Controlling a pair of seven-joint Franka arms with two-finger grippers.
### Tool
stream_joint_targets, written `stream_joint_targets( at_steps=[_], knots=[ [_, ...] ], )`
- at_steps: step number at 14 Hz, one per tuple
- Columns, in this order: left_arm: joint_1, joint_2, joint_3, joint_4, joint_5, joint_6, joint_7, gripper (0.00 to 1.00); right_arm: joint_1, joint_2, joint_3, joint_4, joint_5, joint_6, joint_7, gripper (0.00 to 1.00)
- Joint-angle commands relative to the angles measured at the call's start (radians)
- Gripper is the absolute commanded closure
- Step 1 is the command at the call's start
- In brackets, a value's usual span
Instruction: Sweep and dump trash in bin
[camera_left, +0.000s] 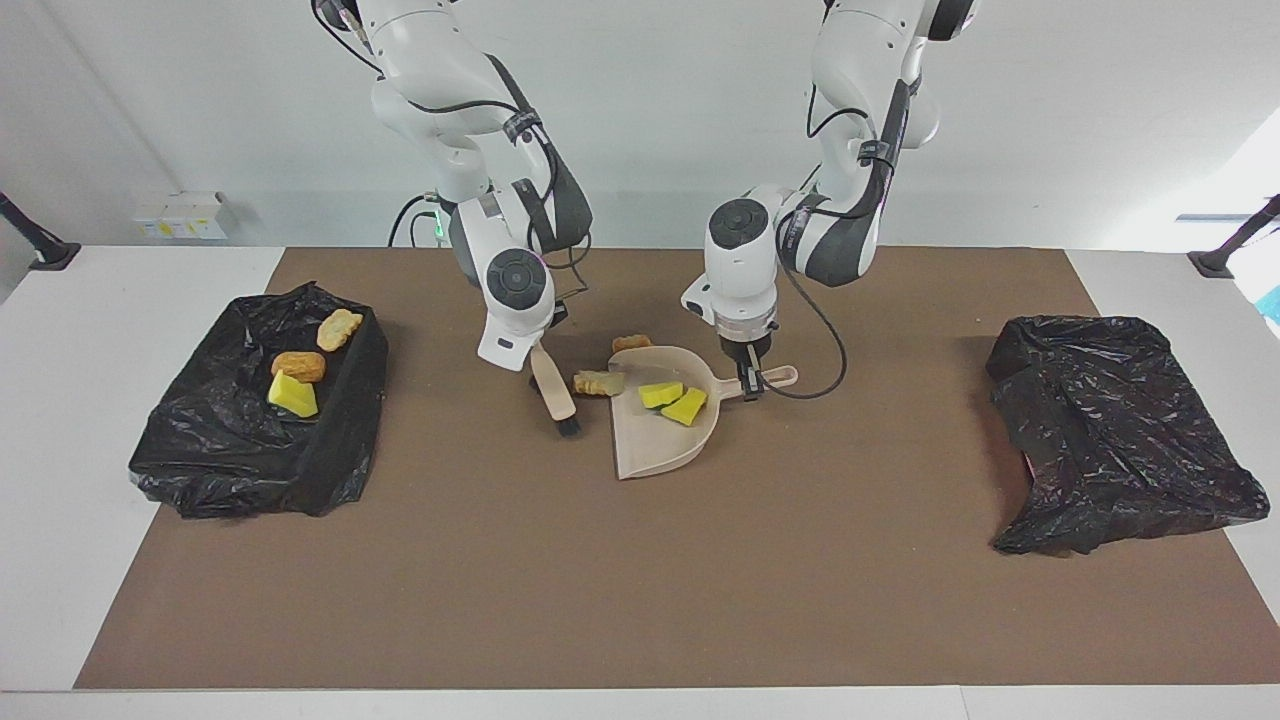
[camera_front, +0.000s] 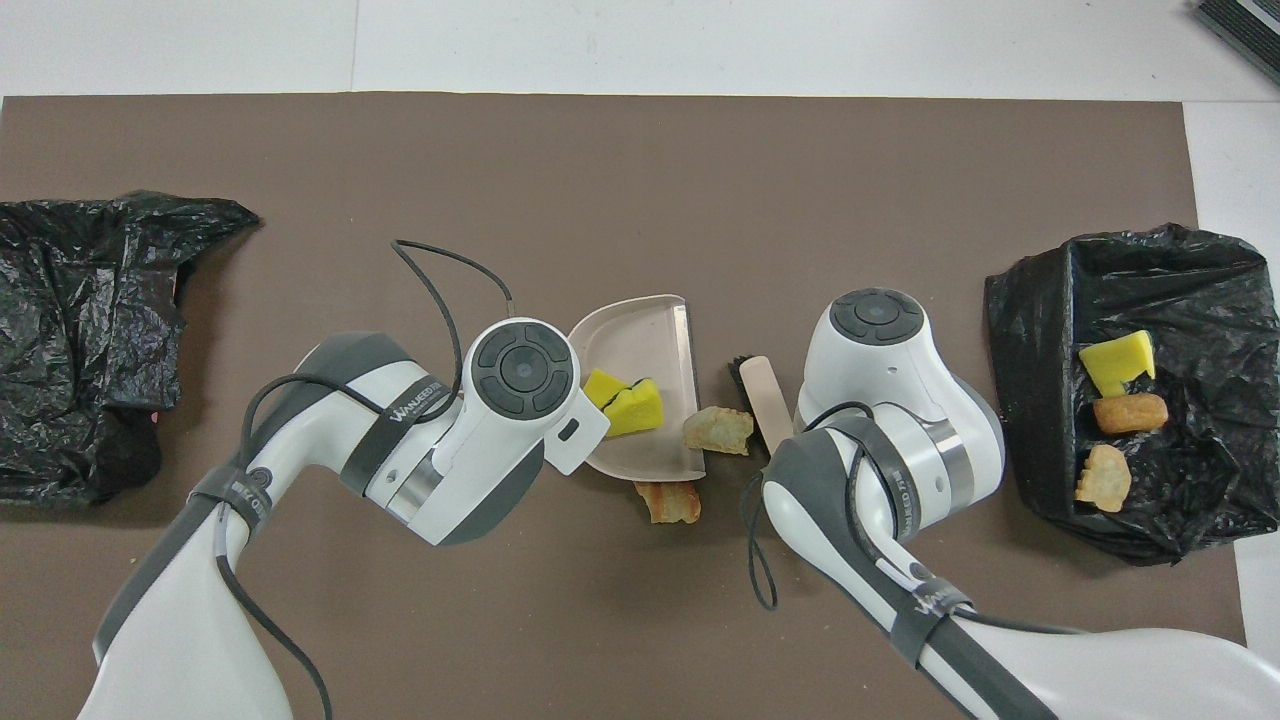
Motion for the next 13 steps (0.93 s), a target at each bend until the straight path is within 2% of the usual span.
stream_joint_targets(
  at_steps=[1,3,5,6,8,9,10,13],
  knots=[
    [-0.014,-0.017,0.008,-0.017,0.009,-0.017,-0.035,1.0,0.021,-0.034,0.006,-0.027,0.136,0.006,-0.004,1.0],
    [-0.013,-0.017,0.008,-0.019,-0.034,-0.01,-0.035,1.0,0.03,-0.035,0.006,-0.03,0.277,0.009,0.042,1.0],
    [-0.01,-0.015,0.009,-0.019,-0.075,-0.003,-0.035,1.0,0.032,-0.034,0.008,-0.001,0.332,0.008,0.097,1.0],
    [-0.004,-0.015,0.009,-0.02,-0.092,0.006,-0.035,1.0,0.033,-0.035,0.009,0.037,0.33,-0.006,0.152,1.0],
    [0.038,-0.014,0.009,-0.037,-0.178,0.026,-0.007,1.0,0.033,-0.051,0.006,0.124,0.286,-0.118,0.194,1.0],
    [0.042,-0.012,0.009,-0.036,-0.2,0.034,0.019,1.0,0.033,-0.07,0.006,0.157,0.228,-0.167,0.197,1.0],
    [0.052,-0.008,0.008,-0.034,-0.207,0.051,0.03,1.0,0.03,-0.098,0.006,0.174,0.182,-0.205,0.202,1.0],
    [0.093,0.014,0.009,-0.005,-0.238,0.131,0.137,1.0,0.027,-0.242,0.006,0.175,0.177,-0.323,0.226,1.0]
  ],
)
